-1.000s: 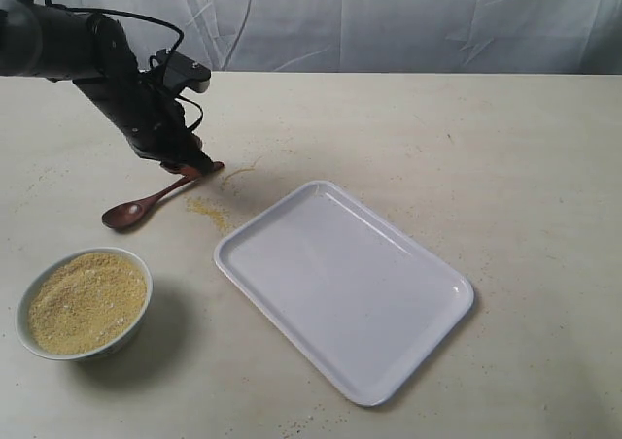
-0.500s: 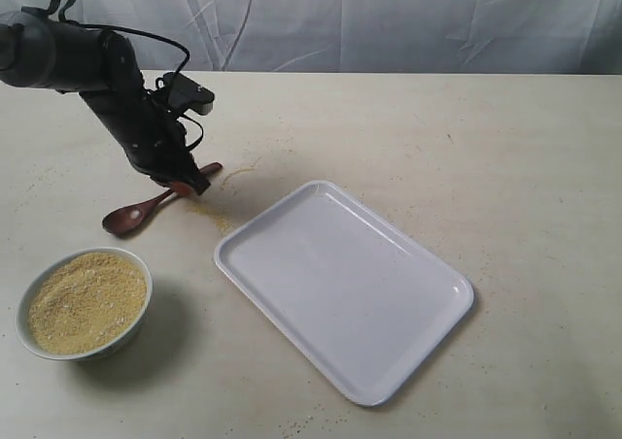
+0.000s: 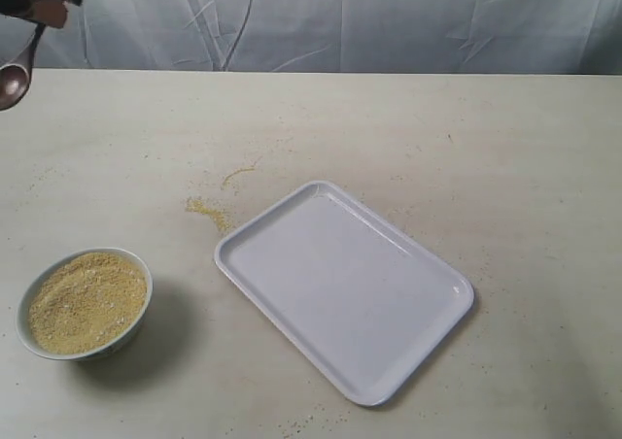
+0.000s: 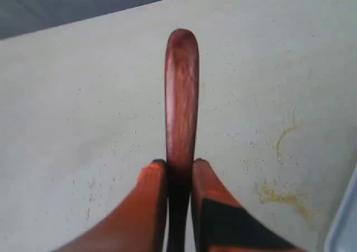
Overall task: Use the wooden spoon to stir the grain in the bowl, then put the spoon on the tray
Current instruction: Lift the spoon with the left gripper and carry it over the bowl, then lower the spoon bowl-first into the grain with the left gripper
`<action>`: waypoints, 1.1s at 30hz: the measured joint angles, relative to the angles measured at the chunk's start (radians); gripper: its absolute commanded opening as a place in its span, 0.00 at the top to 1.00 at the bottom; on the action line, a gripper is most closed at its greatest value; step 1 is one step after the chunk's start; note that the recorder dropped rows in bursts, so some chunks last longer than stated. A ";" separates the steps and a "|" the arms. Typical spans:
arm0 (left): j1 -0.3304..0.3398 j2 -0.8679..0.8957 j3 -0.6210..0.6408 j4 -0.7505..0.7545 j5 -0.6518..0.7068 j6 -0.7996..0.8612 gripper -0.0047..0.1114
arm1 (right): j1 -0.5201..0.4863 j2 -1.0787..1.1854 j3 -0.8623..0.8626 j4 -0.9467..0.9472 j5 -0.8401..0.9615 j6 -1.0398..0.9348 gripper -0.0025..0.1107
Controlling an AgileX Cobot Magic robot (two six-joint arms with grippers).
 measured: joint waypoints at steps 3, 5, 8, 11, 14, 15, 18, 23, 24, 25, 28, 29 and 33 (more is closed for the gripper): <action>0.052 -0.087 0.112 -0.098 -0.009 -0.051 0.96 | 0.000 0.000 0.000 0.000 0.000 0.000 0.98; 0.054 -0.162 0.239 -0.178 -0.070 -0.053 0.96 | 0.000 0.000 0.000 0.000 0.000 0.000 0.98; 0.054 -0.256 0.460 -0.328 -0.189 -0.053 0.96 | 0.000 0.000 0.000 0.000 0.000 0.000 0.98; 0.054 -0.292 0.645 -0.476 -0.276 -0.053 0.96 | 0.000 0.000 0.000 0.000 0.000 0.000 0.98; 0.054 -0.299 0.798 -0.588 -0.397 -0.055 0.96 | 0.000 0.000 0.000 0.000 0.000 0.000 0.98; 0.054 -0.304 0.831 -0.608 -0.433 -0.055 0.96 | 0.000 0.000 0.000 0.000 0.000 0.000 0.98; 0.054 -0.322 0.913 -0.667 -0.526 -0.058 0.96 | 0.000 0.000 0.000 0.000 0.000 0.000 0.98; 0.054 -0.359 1.005 -0.733 -0.582 -0.058 0.96 | 0.000 0.000 0.000 0.000 0.000 0.000 0.98; 0.054 -0.363 1.014 -0.747 -0.582 -0.058 0.96 | 0.000 0.000 0.000 0.000 0.000 0.000 0.98; 0.054 -0.368 1.020 -0.765 -0.584 -0.058 0.96 | 0.000 0.000 0.000 0.000 0.000 0.000 0.98; 0.054 -0.371 1.025 -0.821 -0.585 -0.058 0.96 | 0.000 0.000 0.000 0.000 0.000 0.000 0.98; 0.054 -0.372 1.026 -0.827 -0.583 -0.058 0.96 | 0.000 0.000 0.000 0.000 0.000 0.000 0.98; 0.054 -0.373 1.026 -0.840 -0.587 -0.058 0.96 | 0.000 0.000 0.000 0.000 0.000 0.000 0.98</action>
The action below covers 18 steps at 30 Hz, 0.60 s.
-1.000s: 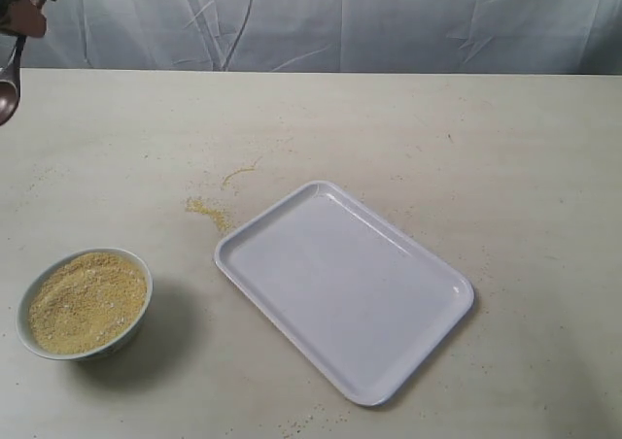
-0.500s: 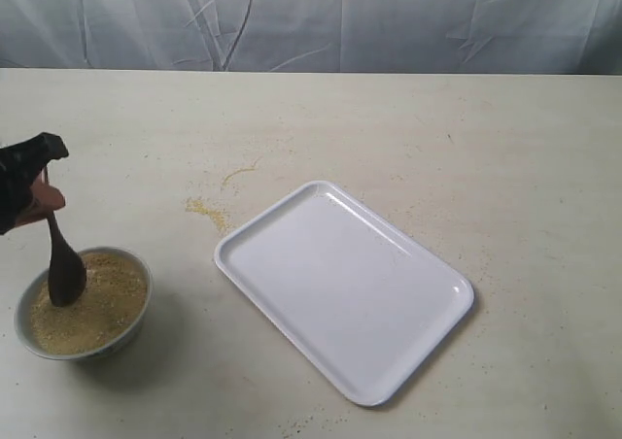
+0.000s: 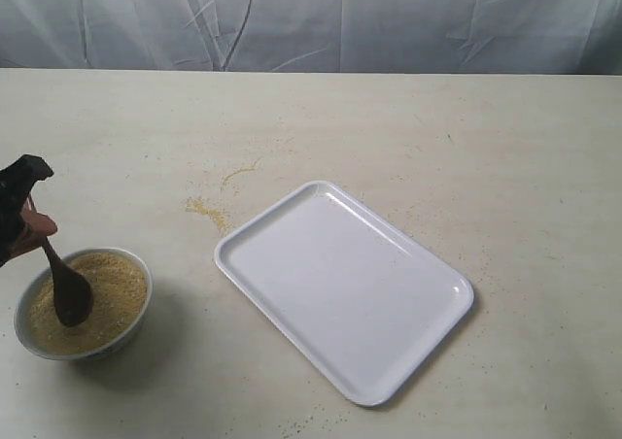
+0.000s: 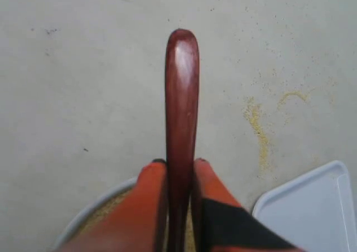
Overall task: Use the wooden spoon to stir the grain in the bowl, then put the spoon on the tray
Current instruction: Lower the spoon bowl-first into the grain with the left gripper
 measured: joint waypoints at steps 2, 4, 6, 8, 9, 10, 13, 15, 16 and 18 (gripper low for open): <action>0.000 0.000 0.000 -0.001 0.000 0.000 0.96 | 0.000 0.000 0.000 0.000 0.000 0.000 0.98; 0.000 0.000 0.000 -0.001 0.000 0.000 0.96 | 0.000 0.000 0.000 0.000 0.000 0.000 0.98; 0.000 0.000 0.000 0.001 0.000 0.000 0.93 | 0.000 0.000 0.000 0.000 0.000 0.000 0.98; 0.000 0.000 0.000 0.008 -0.004 0.000 0.87 | 0.000 0.000 0.000 0.000 0.000 0.000 0.98; 0.000 0.000 0.000 0.019 -0.007 0.000 0.84 | 0.000 0.000 0.000 0.000 0.000 0.000 0.98; 0.000 0.000 0.000 0.026 -0.009 0.000 0.81 | 0.000 0.000 0.000 0.000 0.000 0.000 0.98; 0.000 0.000 0.000 0.031 -0.011 0.000 0.70 | 0.000 0.000 0.000 0.000 0.000 0.000 0.98; 0.000 0.000 0.000 0.032 -0.011 0.000 0.63 | 0.000 0.000 0.000 0.000 0.000 0.000 0.98; 0.000 0.000 0.000 0.034 -0.013 0.000 0.61 | 0.000 0.000 0.000 0.000 0.000 0.000 0.98; 0.000 0.000 0.000 0.034 -0.013 0.000 0.57 | 0.000 0.000 0.000 0.000 0.000 0.000 0.98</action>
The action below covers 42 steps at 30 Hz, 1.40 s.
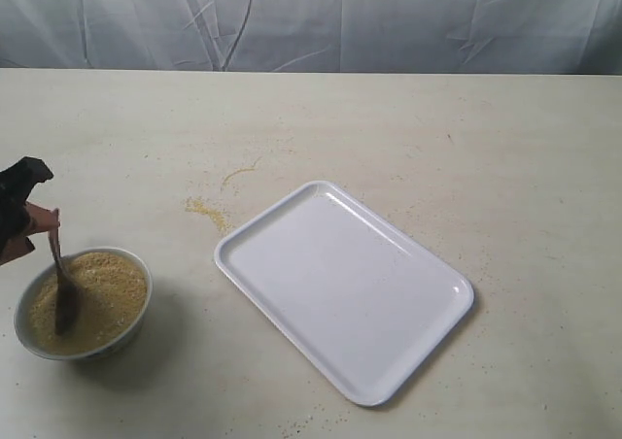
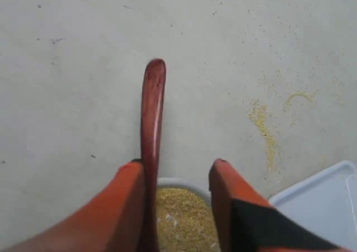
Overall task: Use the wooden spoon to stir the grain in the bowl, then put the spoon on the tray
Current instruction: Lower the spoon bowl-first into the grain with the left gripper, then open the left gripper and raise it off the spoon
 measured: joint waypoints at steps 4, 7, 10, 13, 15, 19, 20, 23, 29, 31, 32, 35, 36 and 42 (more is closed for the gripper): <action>0.000 0.000 0.000 0.002 0.000 0.000 0.56 | 0.000 0.000 0.000 0.000 0.000 0.000 0.98; 0.000 0.000 0.000 0.034 0.000 0.000 0.56 | 0.000 0.000 0.000 0.000 0.000 0.000 0.98; 0.000 0.000 0.000 0.069 0.000 0.000 0.56 | 0.000 0.000 0.000 0.000 0.000 0.000 0.98; 0.000 -0.007 0.000 0.089 0.005 0.000 0.56 | 0.000 0.000 0.000 0.000 0.000 0.000 0.98; 0.000 -0.021 -0.005 0.124 0.016 0.000 0.58 | 0.000 0.000 0.000 0.000 0.000 0.000 0.98; 0.000 -0.070 -0.067 0.286 0.059 0.000 0.77 | 0.000 0.000 0.000 0.000 0.000 0.000 0.98; 0.000 -0.082 -0.086 0.319 0.069 0.000 0.84 | 0.000 0.000 0.000 0.000 0.000 0.000 0.98; 0.008 -0.120 -0.157 0.407 0.106 0.000 0.96 | 0.000 0.000 0.000 0.000 0.000 0.000 0.98; 0.064 -0.129 -0.242 0.454 0.115 0.047 0.96 | 0.000 0.000 0.000 0.000 0.000 0.000 0.98; 0.083 -0.122 -0.247 0.438 0.077 0.100 0.96 | 0.000 0.000 0.000 0.000 0.000 0.000 0.98; 0.089 -0.117 -0.248 0.422 0.060 0.127 0.96 | 0.000 0.000 0.000 0.000 0.000 0.000 0.98; 0.121 -0.092 -0.248 0.305 0.013 0.240 0.96 | 0.000 0.000 0.000 0.000 0.000 0.000 0.98; 0.135 -0.078 -0.248 0.254 0.005 0.288 0.96 | 0.000 0.000 0.000 0.000 0.000 0.000 0.98; 0.249 0.048 -0.248 -0.152 0.093 0.643 0.96 | 0.000 0.000 0.000 0.000 0.000 0.000 0.98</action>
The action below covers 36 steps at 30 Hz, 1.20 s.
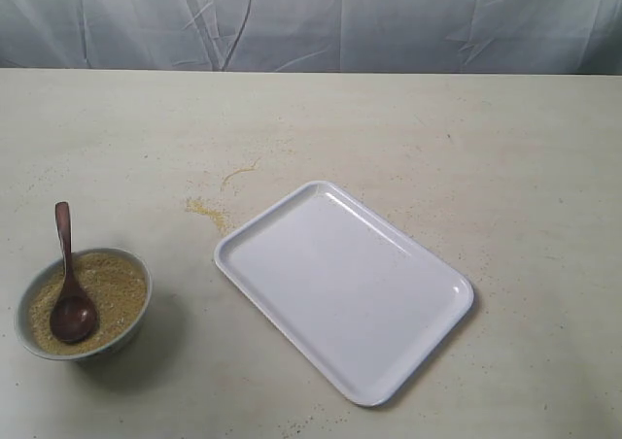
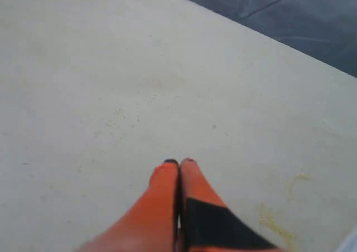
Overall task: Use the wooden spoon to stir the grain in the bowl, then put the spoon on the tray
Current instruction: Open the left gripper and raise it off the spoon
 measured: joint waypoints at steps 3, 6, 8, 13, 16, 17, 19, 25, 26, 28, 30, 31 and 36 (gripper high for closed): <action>0.078 0.094 0.000 -0.274 0.215 0.280 0.96 | 0.000 0.000 0.000 0.000 0.000 0.000 0.98; 0.136 0.185 -0.020 -0.475 0.424 0.563 0.96 | 0.000 0.000 0.000 0.000 0.000 0.000 0.98; 0.174 0.242 -0.058 -0.526 0.474 0.629 0.96 | 0.000 0.000 0.000 0.000 0.000 0.000 0.98; 0.220 0.373 -0.100 -0.560 0.482 0.669 0.96 | 0.000 0.000 0.000 0.000 0.002 0.000 0.98; 0.220 0.446 -0.118 -0.560 0.480 0.619 0.96 | 0.000 0.000 0.000 0.000 0.002 0.000 0.98; 0.220 0.461 -0.119 -0.562 0.480 0.595 0.96 | 0.000 0.000 0.000 0.000 0.002 0.000 0.98; 0.208 0.497 -0.119 -0.562 0.480 0.566 0.96 | 0.000 0.000 0.000 0.000 0.002 0.000 0.98; 0.067 0.460 -0.012 -0.562 0.323 0.503 0.96 | 0.000 0.000 0.000 0.000 0.002 0.000 0.98; 0.020 0.398 0.007 -0.562 0.259 0.486 0.96 | 0.000 0.000 0.000 0.000 0.002 0.000 0.98; -0.049 0.260 0.033 -0.562 0.198 0.478 0.96 | 0.000 0.000 0.000 0.000 0.002 0.000 0.98; -0.106 0.120 0.069 -0.562 0.153 0.478 0.96 | 0.000 0.000 0.000 0.000 0.002 0.000 0.98; -0.117 0.050 0.101 -0.562 0.115 0.469 0.96 | 0.000 0.000 0.000 0.000 0.002 0.000 0.98; -0.121 -0.173 0.229 -0.562 0.016 0.442 0.96 | 0.000 0.000 0.000 0.000 0.002 0.000 0.98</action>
